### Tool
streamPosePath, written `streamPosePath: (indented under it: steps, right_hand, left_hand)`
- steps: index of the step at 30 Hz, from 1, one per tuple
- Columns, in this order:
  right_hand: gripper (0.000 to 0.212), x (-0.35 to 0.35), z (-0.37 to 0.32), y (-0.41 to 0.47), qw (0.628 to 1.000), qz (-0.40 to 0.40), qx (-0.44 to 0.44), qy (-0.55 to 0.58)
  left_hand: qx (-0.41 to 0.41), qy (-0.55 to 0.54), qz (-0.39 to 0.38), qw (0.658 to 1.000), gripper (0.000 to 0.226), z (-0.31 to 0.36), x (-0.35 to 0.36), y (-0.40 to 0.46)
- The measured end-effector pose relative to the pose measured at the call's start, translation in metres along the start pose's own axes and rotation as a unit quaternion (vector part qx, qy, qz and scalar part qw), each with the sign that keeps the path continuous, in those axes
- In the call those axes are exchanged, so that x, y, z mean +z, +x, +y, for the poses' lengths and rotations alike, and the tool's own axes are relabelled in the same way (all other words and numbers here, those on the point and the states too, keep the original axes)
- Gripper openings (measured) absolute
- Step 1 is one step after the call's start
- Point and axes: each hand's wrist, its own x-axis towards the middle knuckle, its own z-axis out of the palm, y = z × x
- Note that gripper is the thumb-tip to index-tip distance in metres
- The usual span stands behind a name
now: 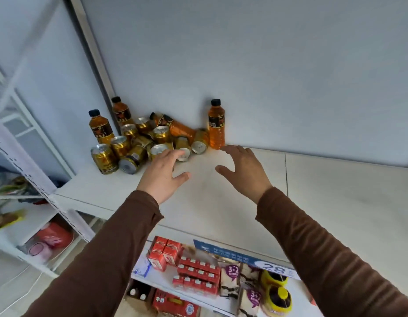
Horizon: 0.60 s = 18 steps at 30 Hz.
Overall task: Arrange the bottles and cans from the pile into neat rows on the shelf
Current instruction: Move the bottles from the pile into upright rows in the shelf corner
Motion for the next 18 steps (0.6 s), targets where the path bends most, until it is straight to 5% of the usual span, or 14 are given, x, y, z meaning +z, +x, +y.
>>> streamPosePath:
  steps: [18]
  right_hand:
    - [0.058, 0.051, 0.013, 0.183, 0.975, 0.104, 0.185, 0.063]
  left_hand:
    - [-0.121, -0.014, -0.019, 0.992, 0.069, -0.163, -0.014, 0.210]
